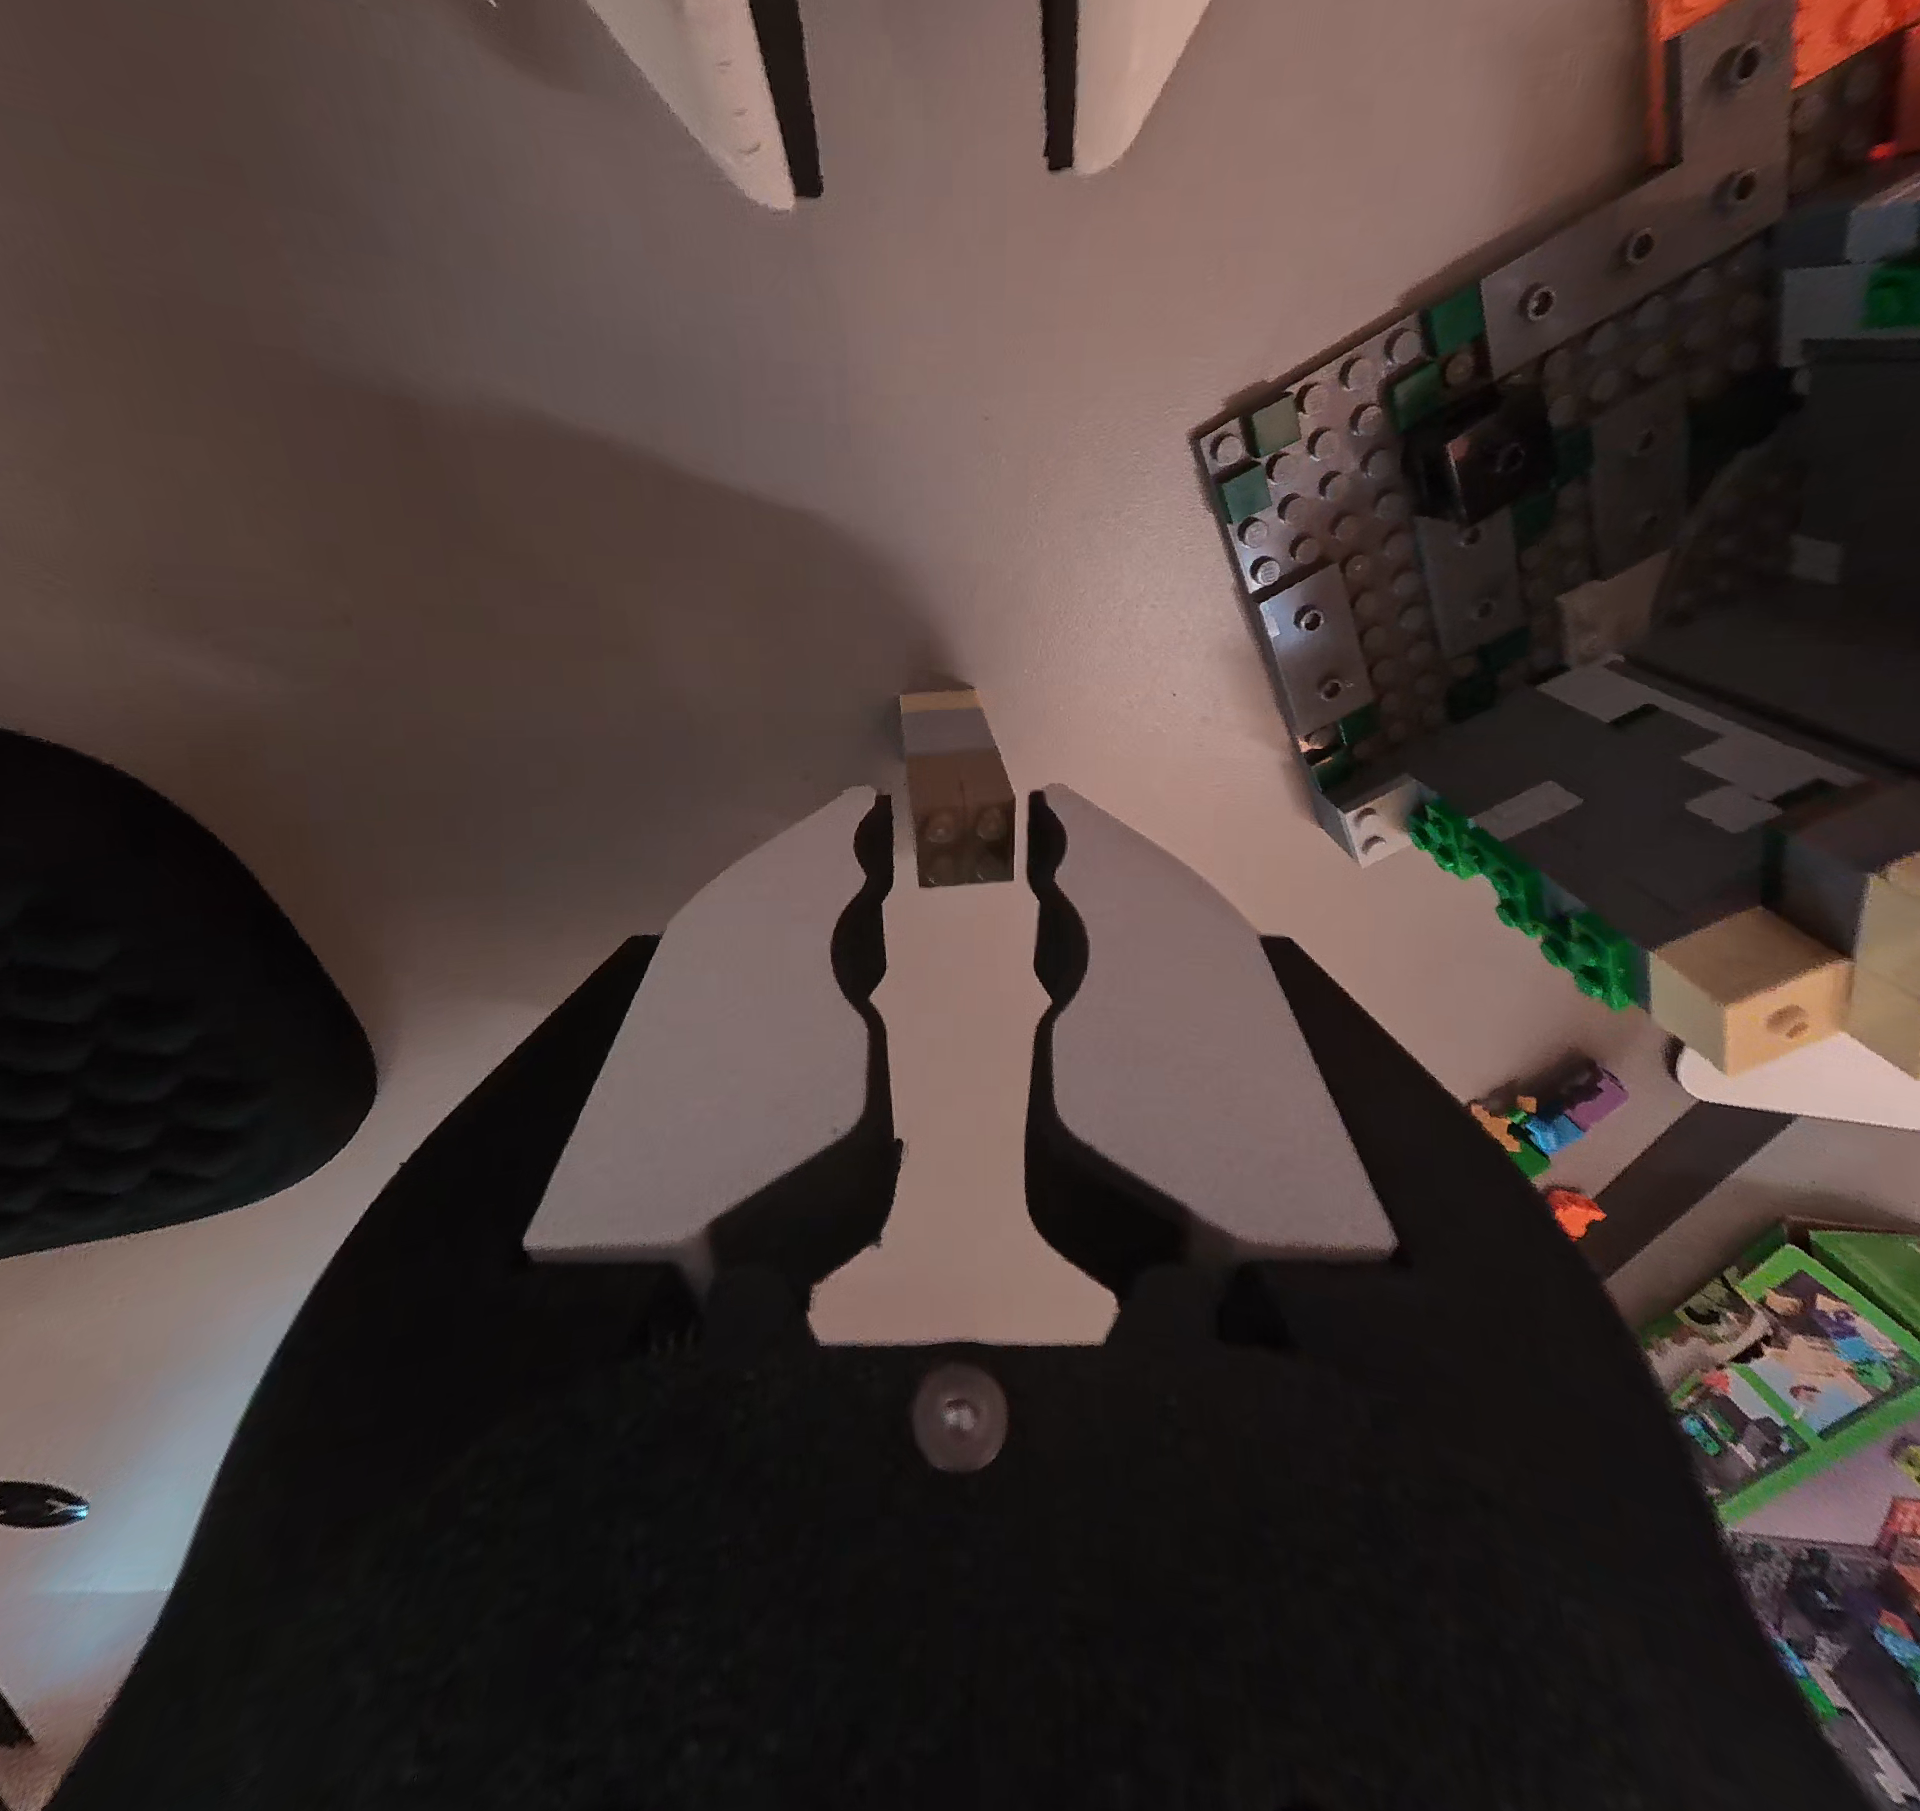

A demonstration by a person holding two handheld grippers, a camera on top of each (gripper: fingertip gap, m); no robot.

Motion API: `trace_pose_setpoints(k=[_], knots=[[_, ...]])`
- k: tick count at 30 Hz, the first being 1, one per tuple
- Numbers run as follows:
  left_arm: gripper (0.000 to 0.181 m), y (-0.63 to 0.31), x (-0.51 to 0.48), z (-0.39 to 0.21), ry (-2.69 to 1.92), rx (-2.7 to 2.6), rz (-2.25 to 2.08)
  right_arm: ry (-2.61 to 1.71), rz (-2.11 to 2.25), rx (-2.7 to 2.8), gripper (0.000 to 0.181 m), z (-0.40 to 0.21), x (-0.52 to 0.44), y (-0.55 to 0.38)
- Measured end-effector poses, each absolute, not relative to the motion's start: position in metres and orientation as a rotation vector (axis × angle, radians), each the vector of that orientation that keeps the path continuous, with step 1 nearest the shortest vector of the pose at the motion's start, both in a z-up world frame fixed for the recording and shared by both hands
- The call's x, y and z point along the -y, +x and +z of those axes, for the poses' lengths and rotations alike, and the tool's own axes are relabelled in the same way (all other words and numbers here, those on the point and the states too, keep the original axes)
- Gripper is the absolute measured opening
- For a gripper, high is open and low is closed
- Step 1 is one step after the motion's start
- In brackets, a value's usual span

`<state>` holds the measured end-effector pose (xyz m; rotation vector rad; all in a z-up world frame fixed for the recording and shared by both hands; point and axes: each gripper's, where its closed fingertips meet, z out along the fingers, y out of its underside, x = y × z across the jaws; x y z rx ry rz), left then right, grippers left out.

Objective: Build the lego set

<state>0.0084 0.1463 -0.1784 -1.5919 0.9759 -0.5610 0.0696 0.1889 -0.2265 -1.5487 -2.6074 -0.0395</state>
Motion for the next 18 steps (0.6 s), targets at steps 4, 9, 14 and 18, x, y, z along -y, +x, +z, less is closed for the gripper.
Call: trace_pose_setpoints(k=[4, 9, 14, 18], knots=[[0.018, 0.008, -0.146, -0.178, -1.592, -0.975, -0.557, -1.581, 0.032, 2.536, 0.032, -0.219, -0.189, 0.069], [0.018, 0.008, -0.147, -0.179, -1.596, -0.973, -0.558, -1.647, 0.261, 2.312, 0.041, -0.196, -0.186, 0.066], [0.018, 0.007, -0.147, -0.179, -1.598, -0.97, -0.557, -1.647, 0.511, 1.967, 0.045, -0.17, -0.186, 0.064], [0.016, 0.005, -0.149, -0.177, -1.598, -0.951, -0.551, -1.634, 0.721, 1.563, 0.047, -0.146, -0.192, 0.064]])
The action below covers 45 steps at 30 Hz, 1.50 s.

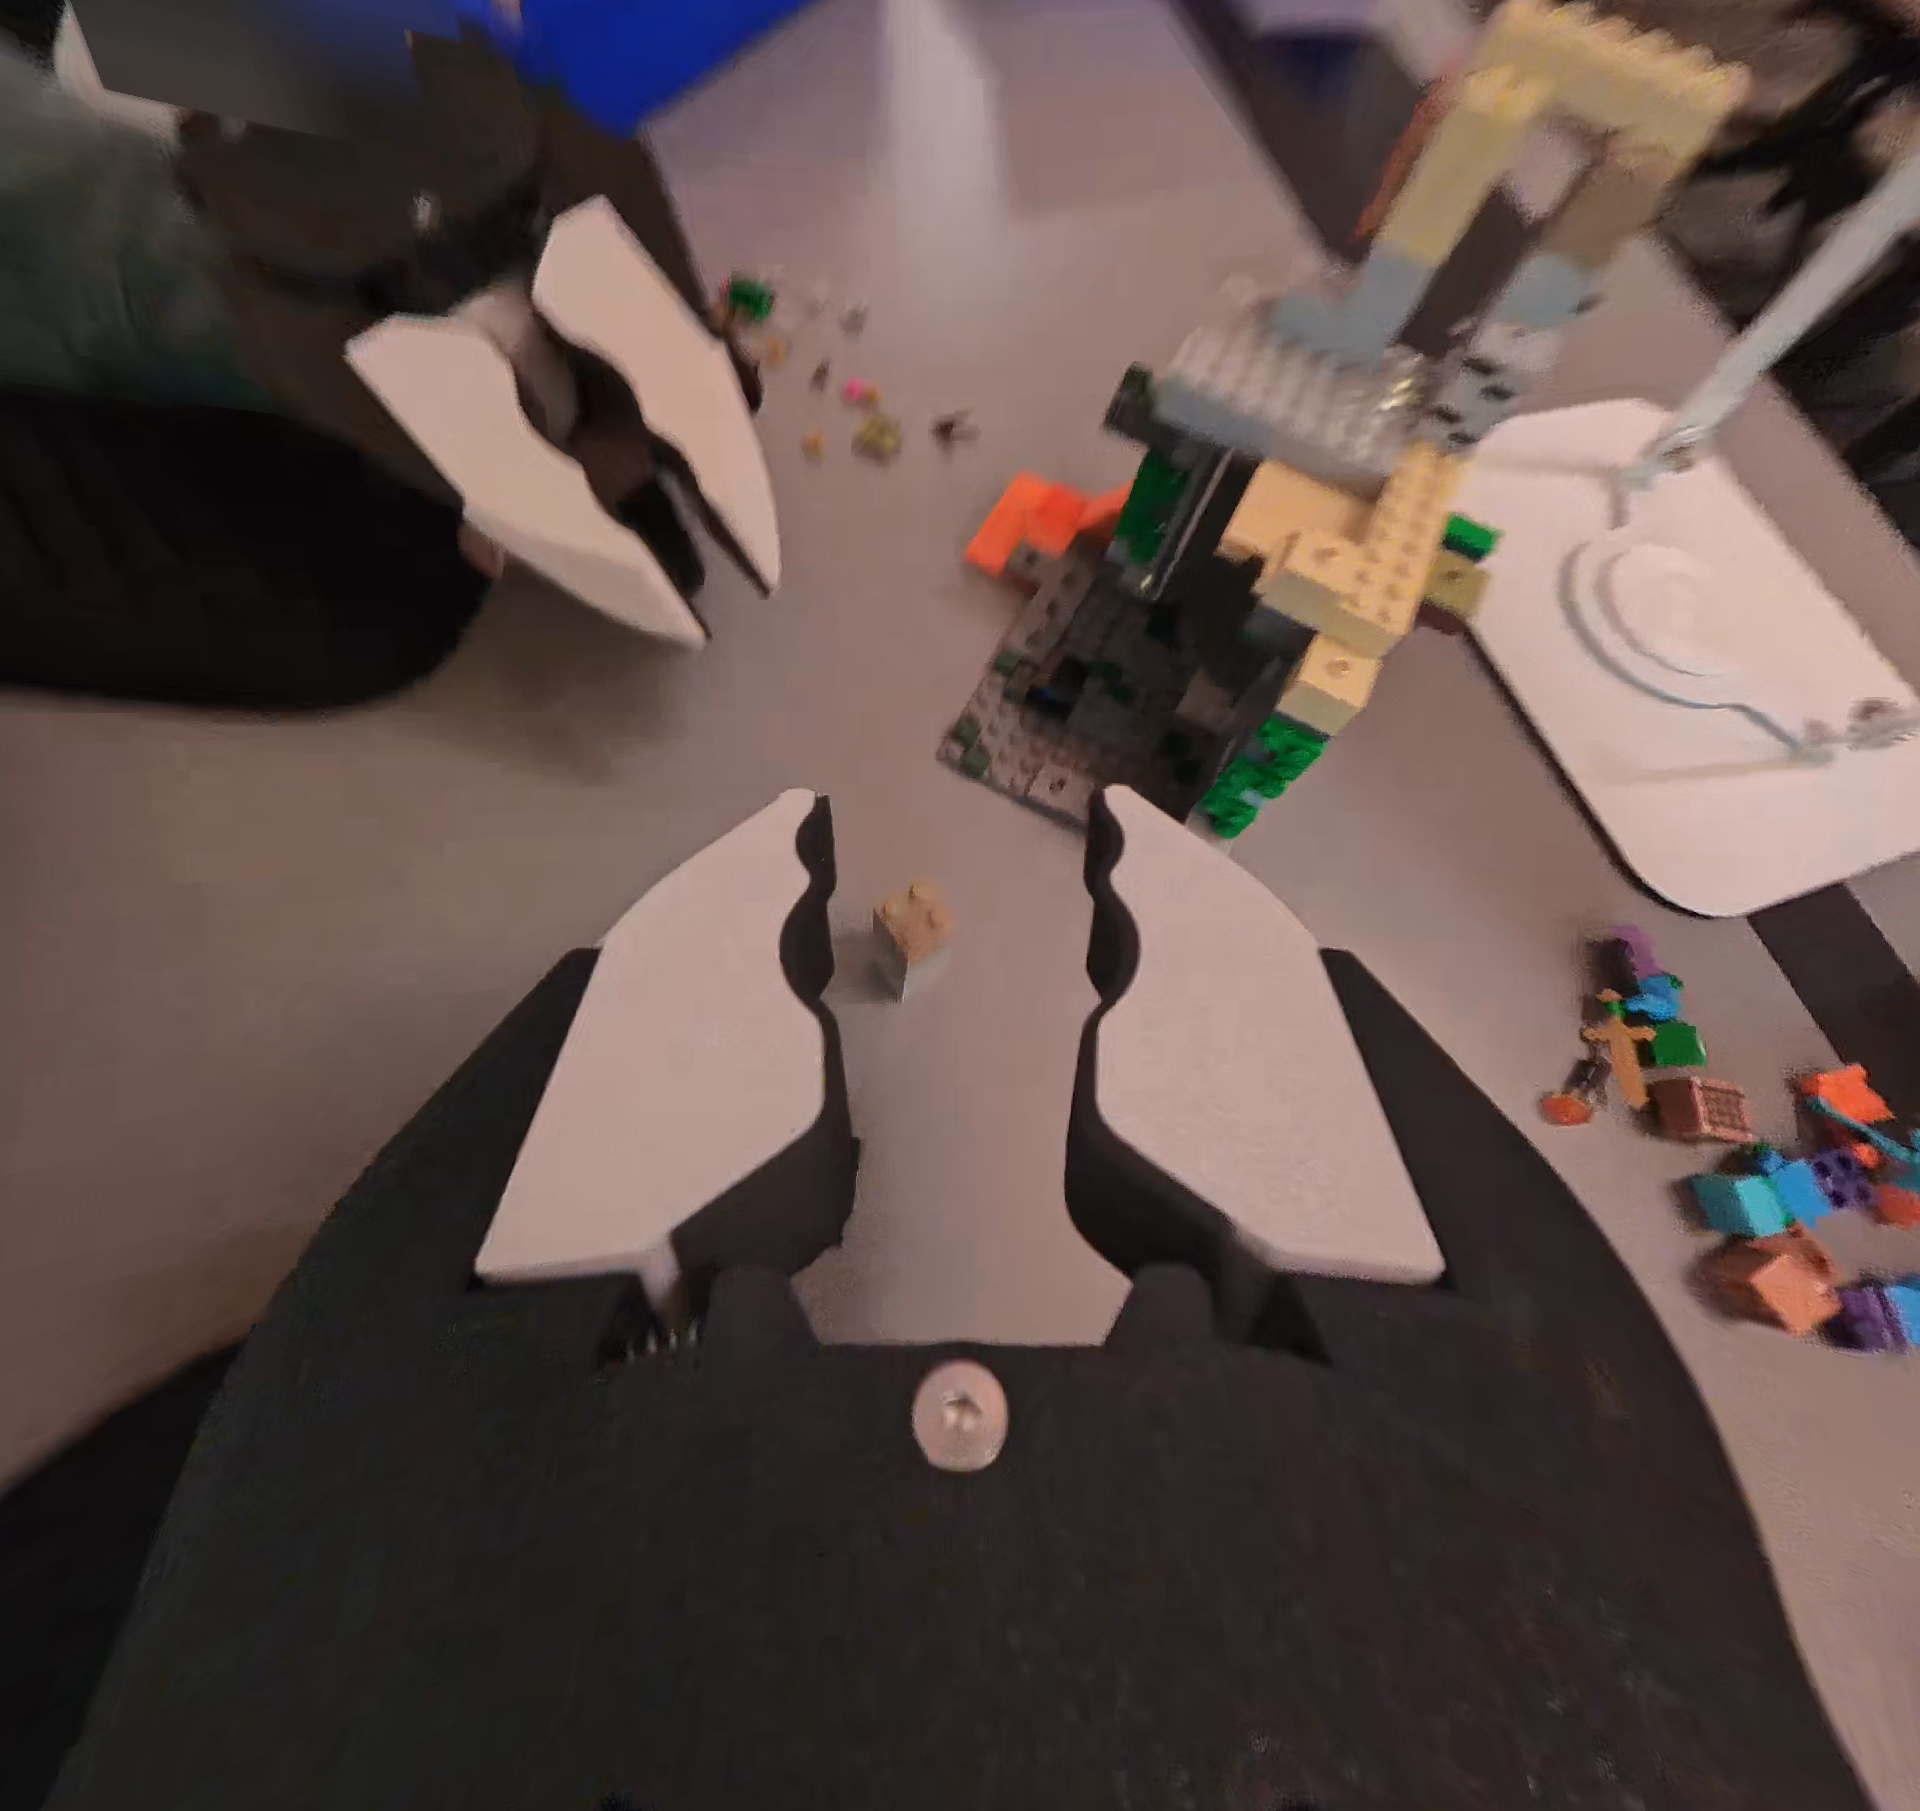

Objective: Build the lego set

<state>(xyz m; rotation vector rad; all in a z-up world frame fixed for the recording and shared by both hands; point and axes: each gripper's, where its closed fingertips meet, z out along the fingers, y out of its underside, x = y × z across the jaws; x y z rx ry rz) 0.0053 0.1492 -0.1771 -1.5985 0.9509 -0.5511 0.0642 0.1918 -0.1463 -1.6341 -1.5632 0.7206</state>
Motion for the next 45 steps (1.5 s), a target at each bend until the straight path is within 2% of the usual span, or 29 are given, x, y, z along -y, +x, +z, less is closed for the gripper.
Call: trace_pose_setpoints(k=[5, 13, 22, 45], knots=[[0.012, -0.004, -0.156, -0.169, -1.581, -0.883, -0.516, -1.527, 0.84, 1.151, 0.044, -0.128, -0.197, 0.07], [0.012, -0.019, -0.171, -0.172, -1.616, -0.814, -0.476, -1.419, 0.882, 0.884, 0.041, -0.129, -0.211, 0.086], [0.011, -0.033, -0.181, -0.173, -1.632, -0.764, -0.448, -1.399, 0.871, 0.872, 0.032, -0.137, -0.208, 0.084], [0.011, -0.037, -0.185, -0.176, -1.646, -0.739, -0.449, -1.398, 0.794, 0.849, 0.027, -0.137, -0.212, 0.091]])
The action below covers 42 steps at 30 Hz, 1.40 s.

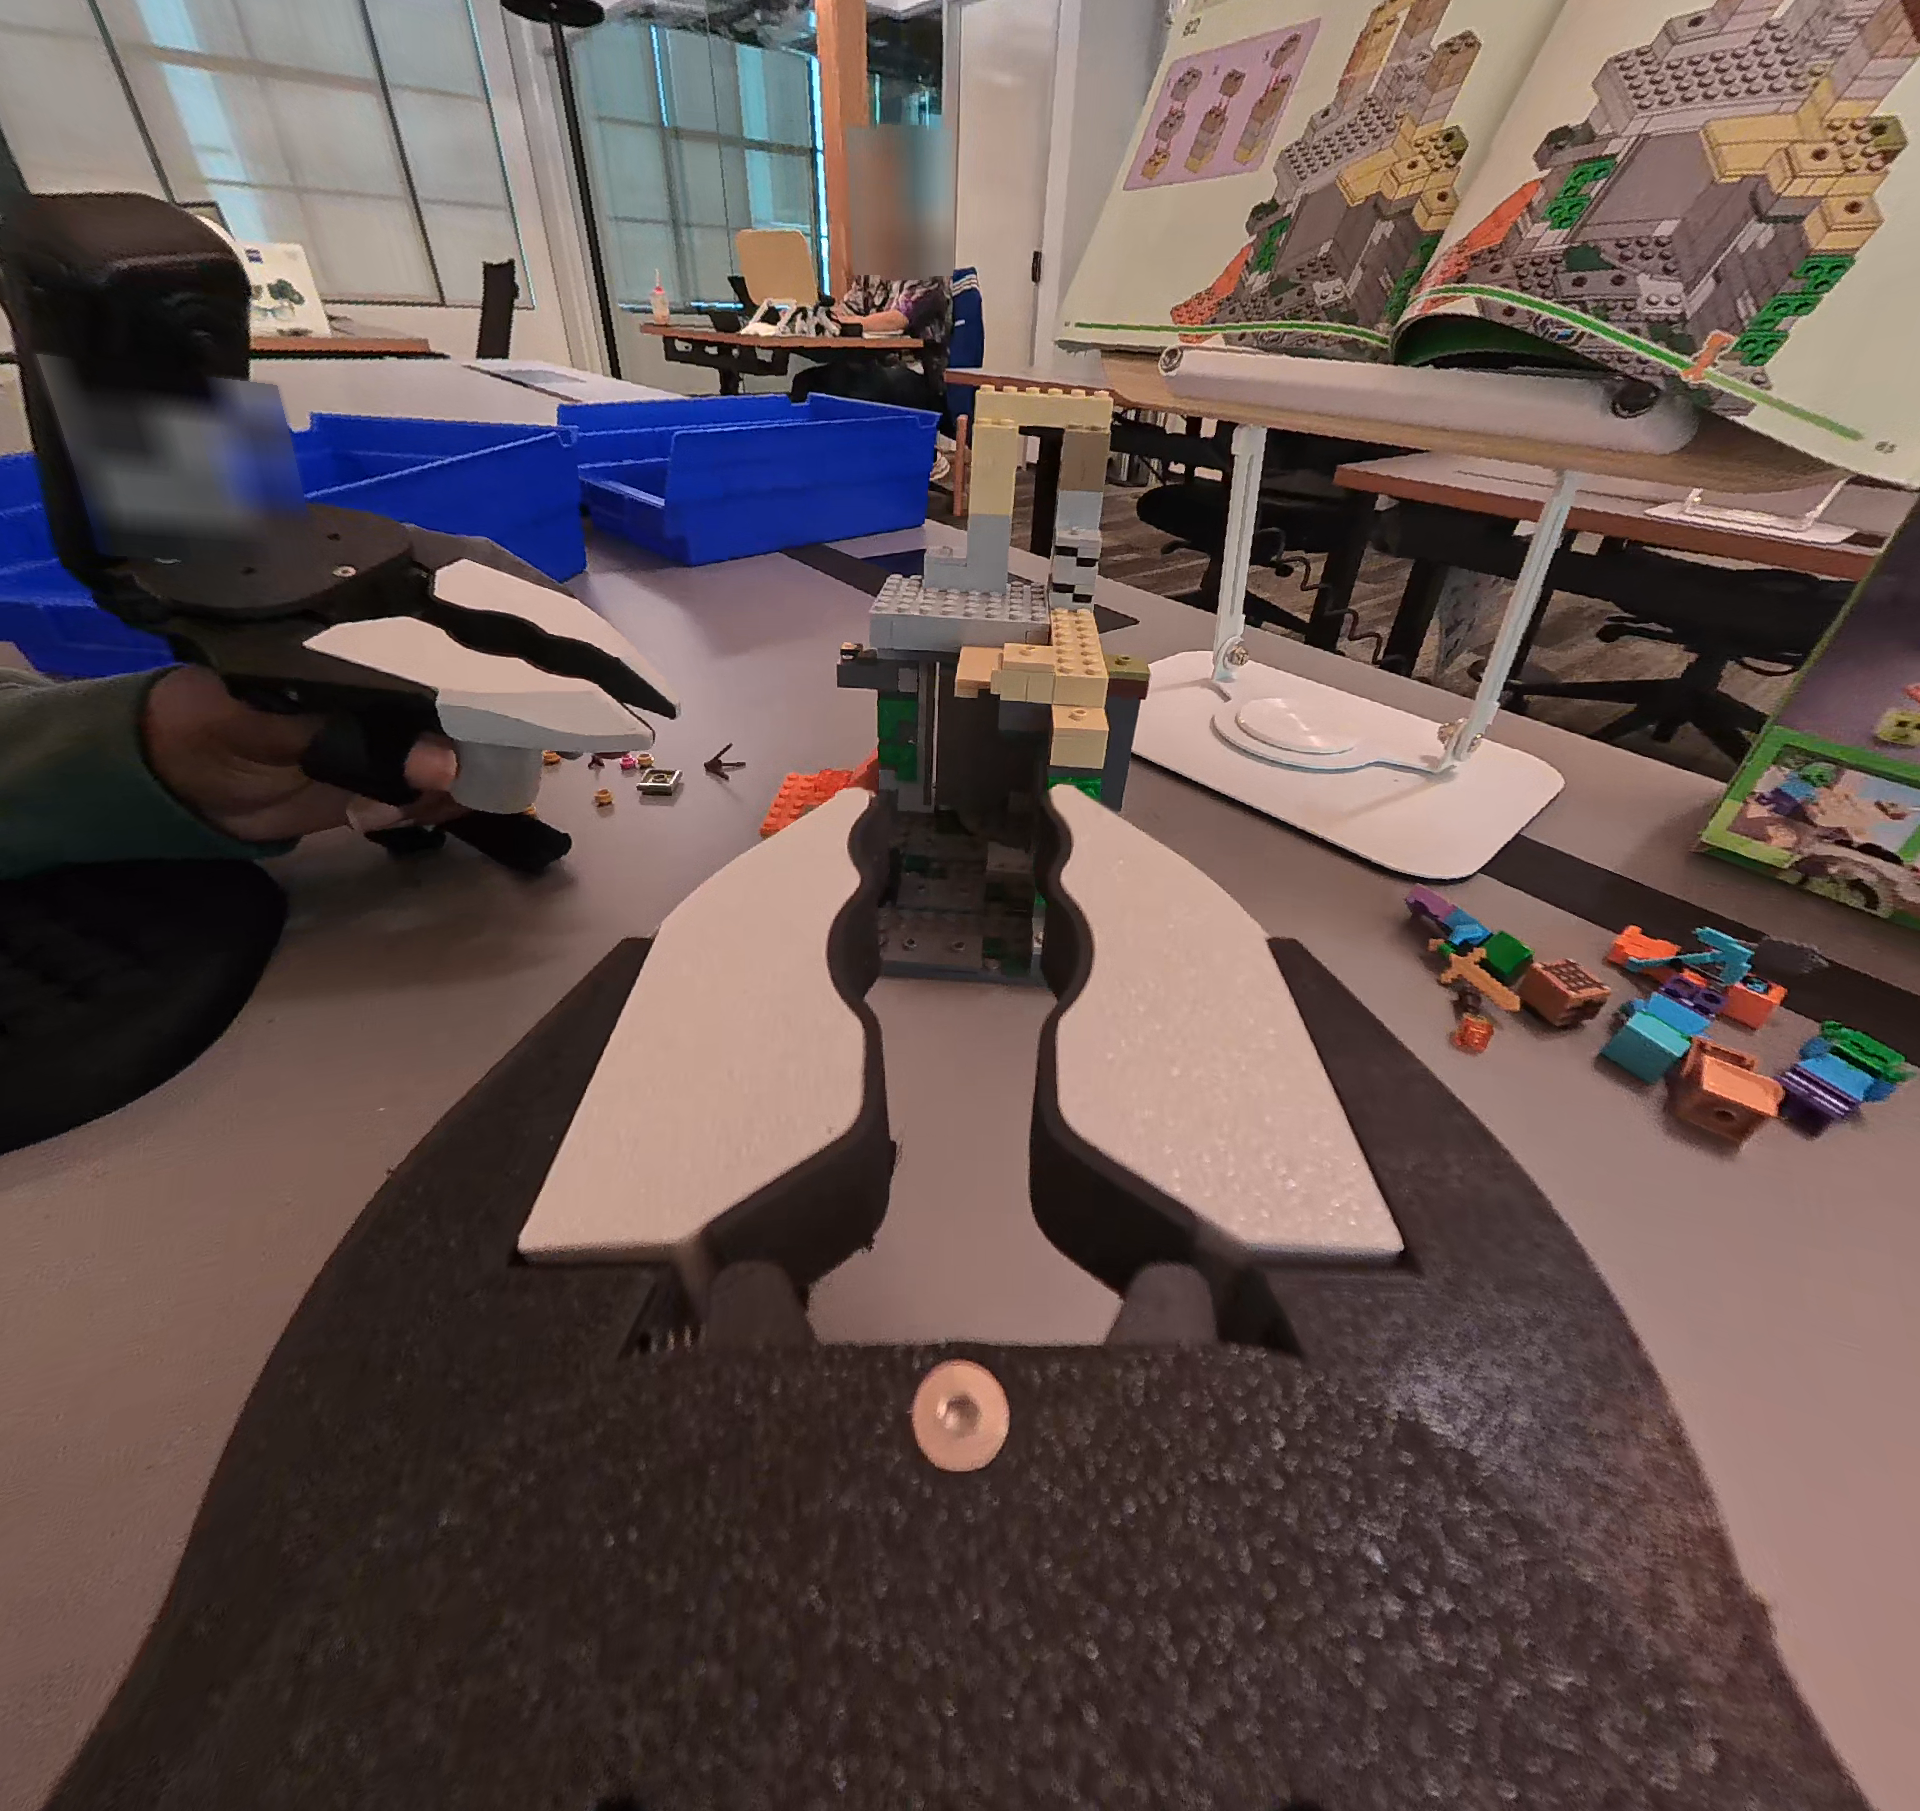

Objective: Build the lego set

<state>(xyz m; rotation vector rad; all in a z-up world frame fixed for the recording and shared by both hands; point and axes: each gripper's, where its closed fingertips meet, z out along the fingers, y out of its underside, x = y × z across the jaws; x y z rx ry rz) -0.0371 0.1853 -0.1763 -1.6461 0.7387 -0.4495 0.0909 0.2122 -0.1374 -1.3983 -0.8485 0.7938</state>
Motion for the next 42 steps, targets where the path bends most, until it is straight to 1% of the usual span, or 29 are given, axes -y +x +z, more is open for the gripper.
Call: trace_pose_setpoints(k=[29, 35, 42], knots=[[0.011, -0.036, -0.18, -0.178, -1.643, -0.773, -0.445, -1.555, 0.762, 1.169, 0.028, -0.189, -0.188, 0.065], [0.011, -0.037, -0.18, -0.178, -1.645, -0.776, -0.429, -1.637, 0.656, 1.228, 0.03, -0.203, -0.188, 0.064], [0.01, -0.036, -0.179, -0.178, -1.644, -0.781, -0.422, -1.688, 0.619, 1.259, 0.027, -0.215, -0.189, 0.063]])
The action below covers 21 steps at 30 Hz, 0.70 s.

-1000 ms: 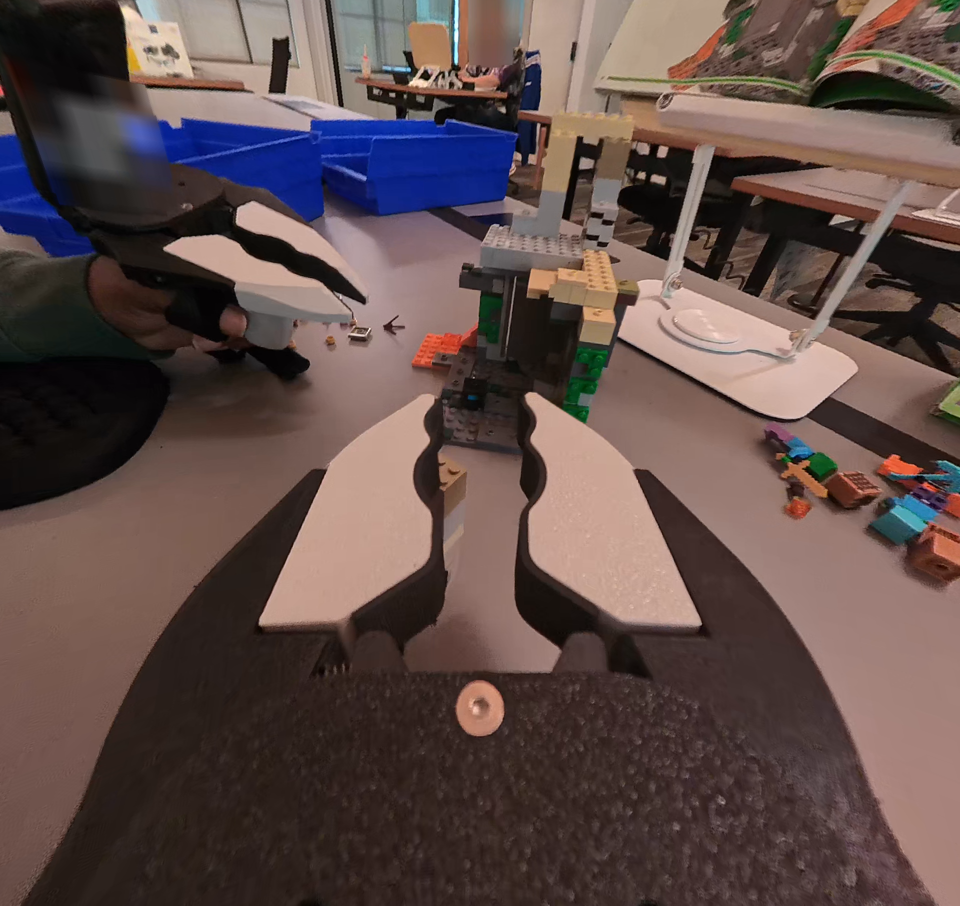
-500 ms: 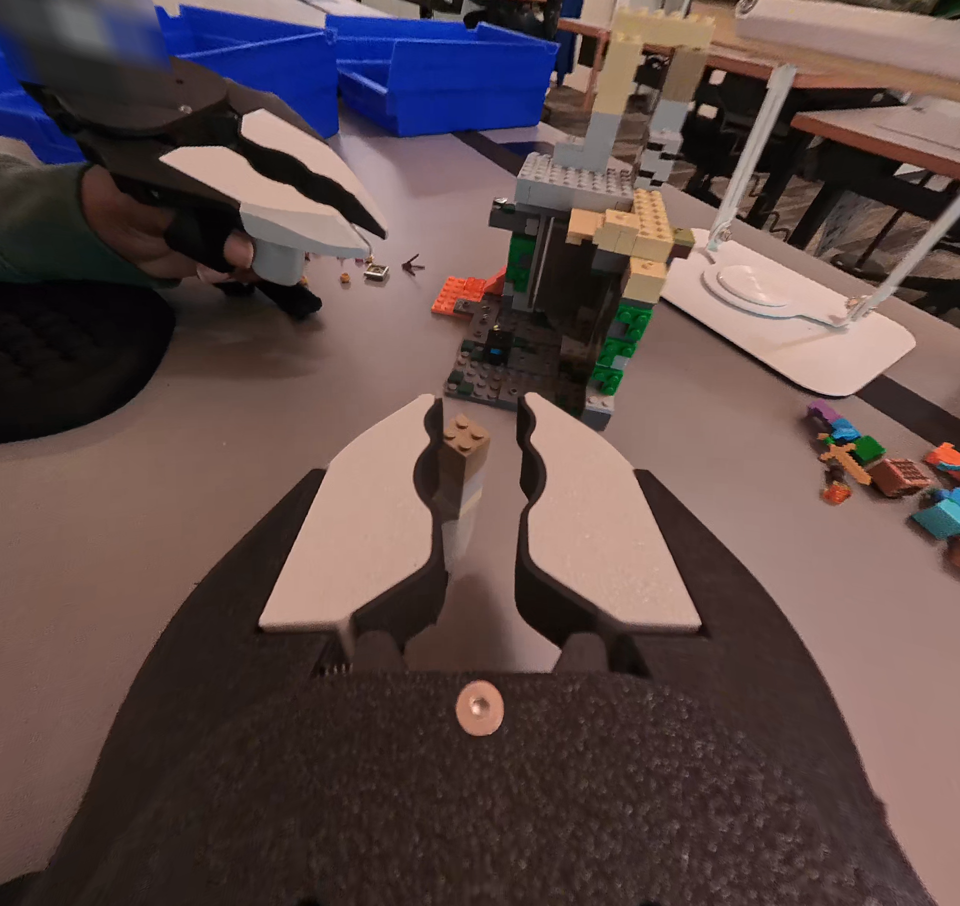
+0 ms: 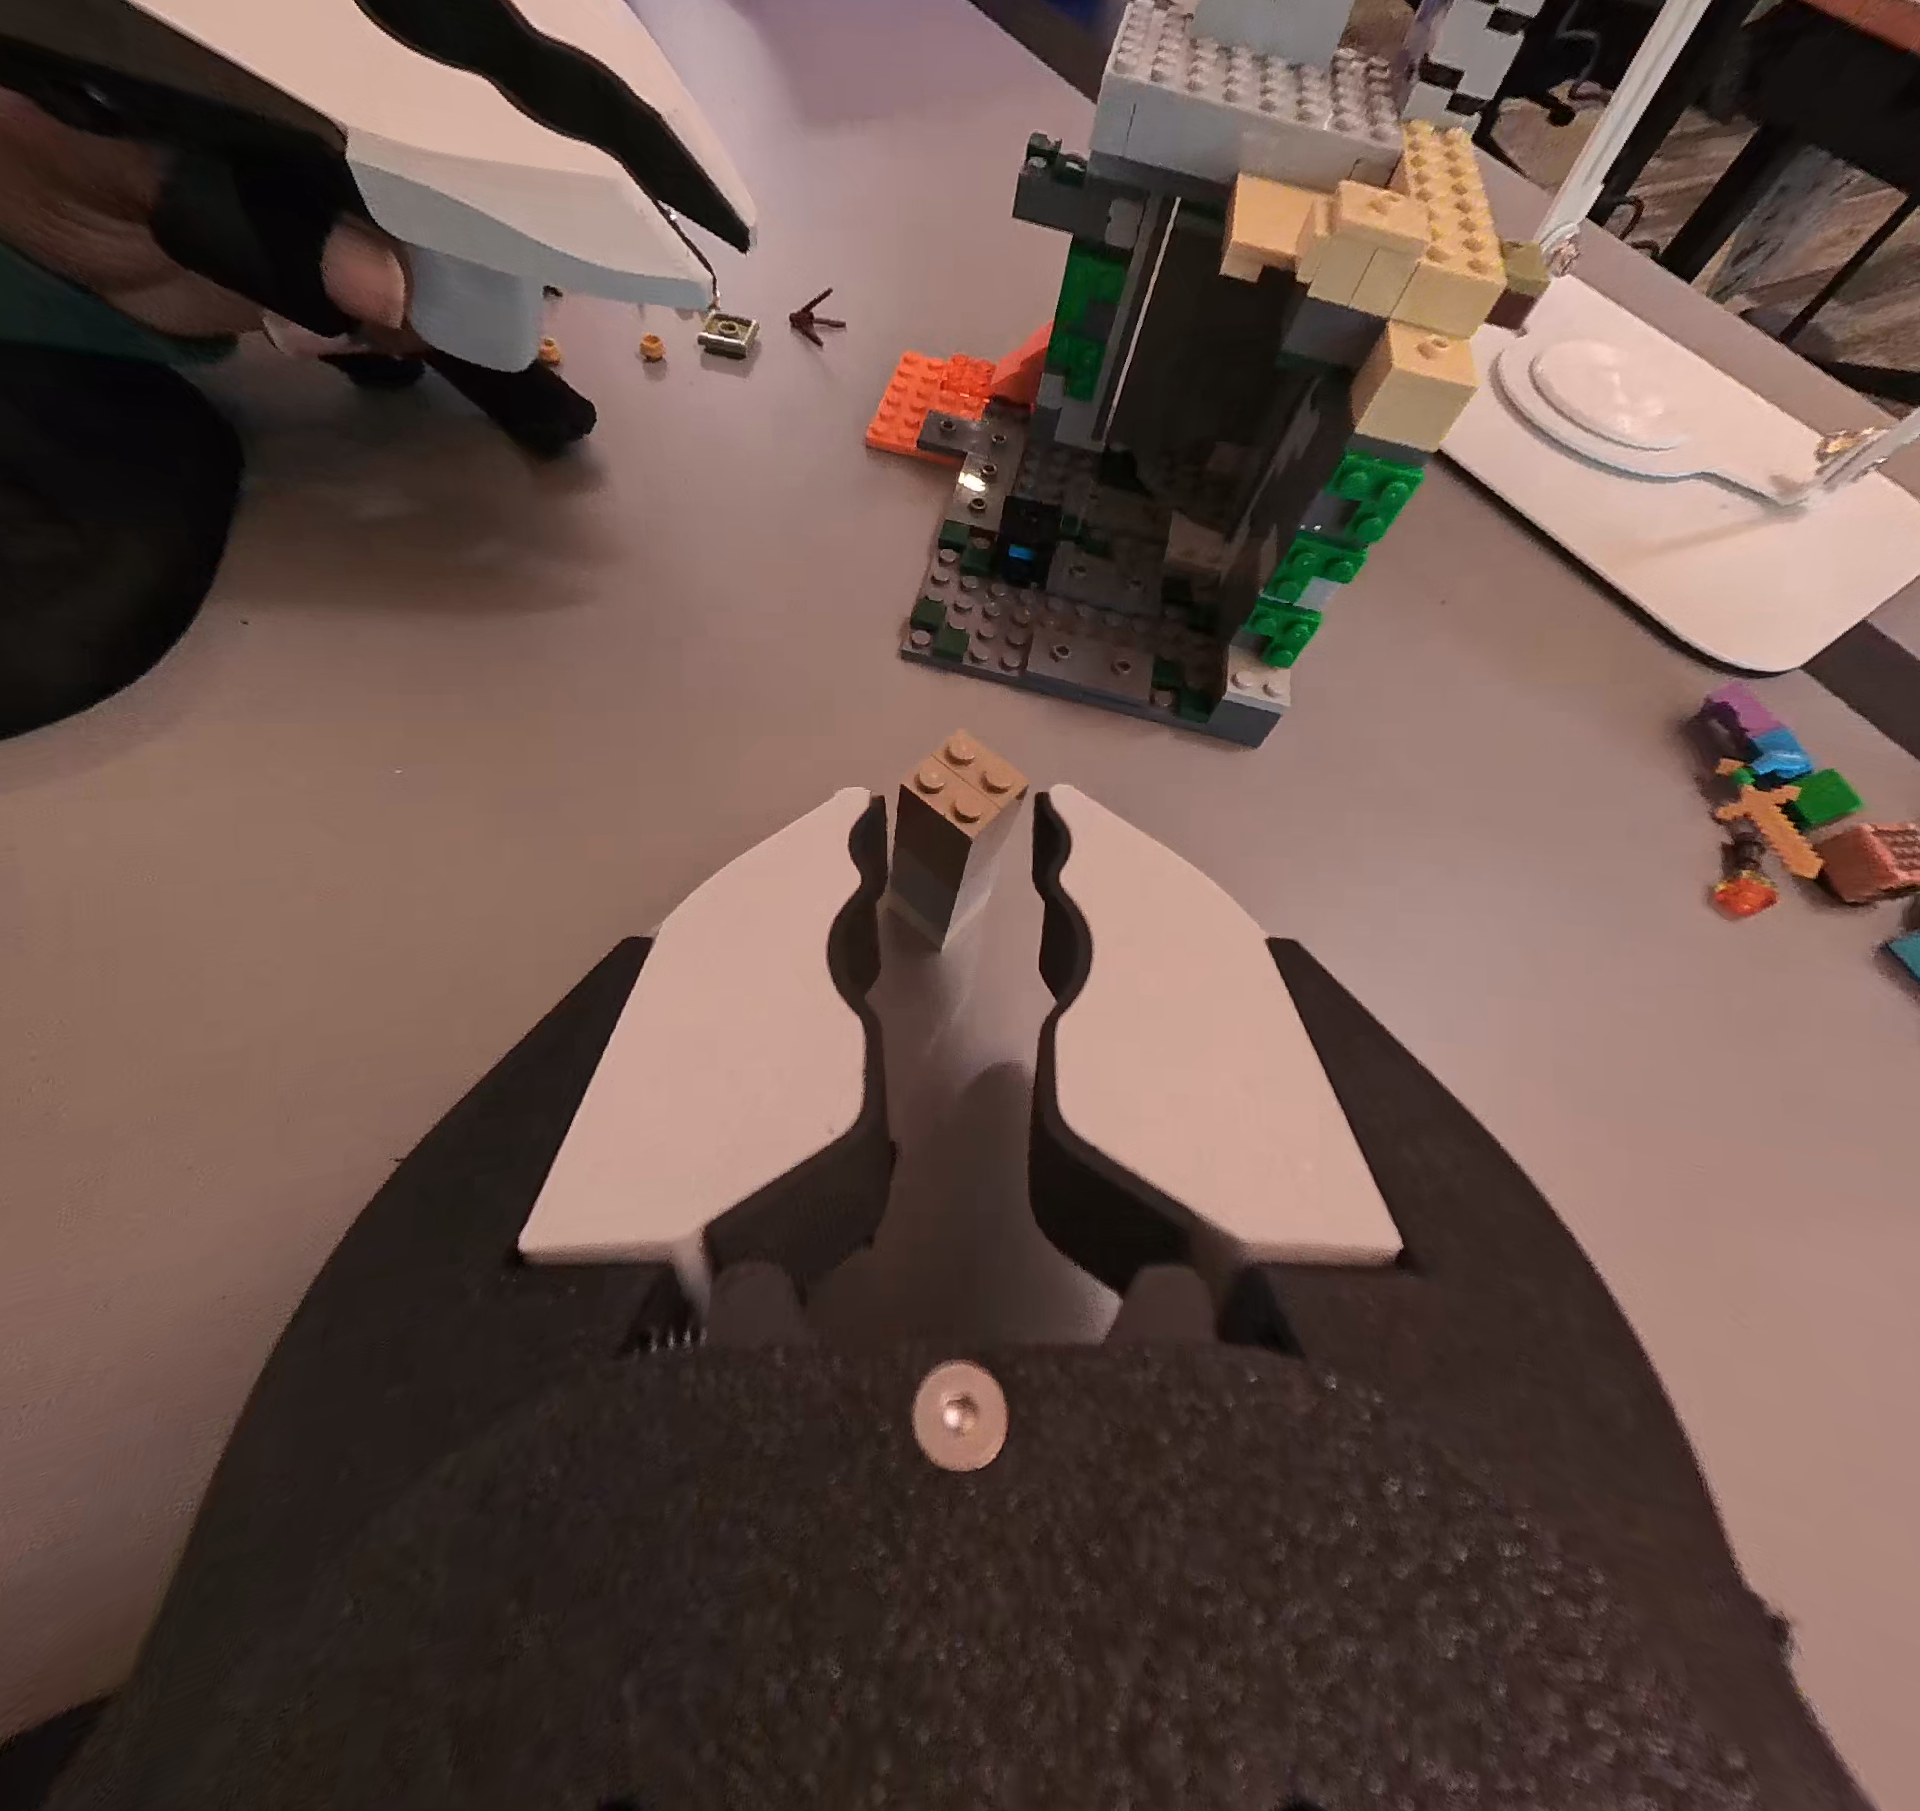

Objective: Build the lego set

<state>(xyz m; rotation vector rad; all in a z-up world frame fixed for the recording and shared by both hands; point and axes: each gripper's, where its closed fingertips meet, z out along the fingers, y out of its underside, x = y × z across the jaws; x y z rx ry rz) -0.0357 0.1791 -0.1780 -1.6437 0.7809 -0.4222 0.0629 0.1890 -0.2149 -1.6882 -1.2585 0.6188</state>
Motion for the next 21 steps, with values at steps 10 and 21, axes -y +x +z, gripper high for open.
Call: trace_pose_setpoints(k=[10, 21], knots=[[0.011, -0.034, -0.178, -0.179, -1.647, -0.796, -0.411, -1.596, 0.713, 1.247, 0.021, -0.191, -0.191, 0.059], [0.01, -0.034, -0.178, -0.181, -1.653, -0.803, -0.414, -1.315, 0.785, 1.37, 0.021, -0.084, -0.23, 0.028]])
